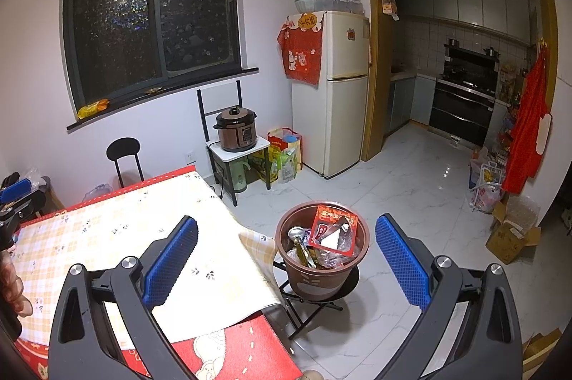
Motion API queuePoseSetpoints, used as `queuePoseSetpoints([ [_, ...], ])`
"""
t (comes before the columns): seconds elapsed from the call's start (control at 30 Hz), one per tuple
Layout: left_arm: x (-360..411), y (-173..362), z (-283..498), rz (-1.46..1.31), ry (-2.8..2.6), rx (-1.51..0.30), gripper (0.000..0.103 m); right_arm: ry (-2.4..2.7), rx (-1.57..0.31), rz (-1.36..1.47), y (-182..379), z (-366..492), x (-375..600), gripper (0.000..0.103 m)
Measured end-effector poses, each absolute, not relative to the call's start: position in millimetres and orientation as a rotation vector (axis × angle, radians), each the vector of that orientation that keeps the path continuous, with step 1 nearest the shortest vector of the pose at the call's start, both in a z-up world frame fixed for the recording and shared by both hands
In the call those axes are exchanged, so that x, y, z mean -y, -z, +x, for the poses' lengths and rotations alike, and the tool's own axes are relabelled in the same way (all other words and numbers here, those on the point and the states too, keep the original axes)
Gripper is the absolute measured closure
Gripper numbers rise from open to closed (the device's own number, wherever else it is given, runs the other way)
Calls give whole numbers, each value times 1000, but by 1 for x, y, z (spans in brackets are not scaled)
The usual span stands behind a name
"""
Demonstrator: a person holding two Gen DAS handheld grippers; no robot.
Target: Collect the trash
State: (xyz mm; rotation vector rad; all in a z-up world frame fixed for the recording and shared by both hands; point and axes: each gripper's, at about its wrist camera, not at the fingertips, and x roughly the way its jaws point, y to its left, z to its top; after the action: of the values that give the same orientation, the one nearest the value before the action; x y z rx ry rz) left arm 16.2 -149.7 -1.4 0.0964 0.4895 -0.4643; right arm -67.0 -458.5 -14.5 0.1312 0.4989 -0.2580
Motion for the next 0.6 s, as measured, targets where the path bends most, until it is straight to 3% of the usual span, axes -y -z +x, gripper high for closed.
queuePoseSetpoints([
  [0.6, 148, 3, 21, 107, 454, -485, 6, 287, -506, 97, 10, -61, 454, 5],
])
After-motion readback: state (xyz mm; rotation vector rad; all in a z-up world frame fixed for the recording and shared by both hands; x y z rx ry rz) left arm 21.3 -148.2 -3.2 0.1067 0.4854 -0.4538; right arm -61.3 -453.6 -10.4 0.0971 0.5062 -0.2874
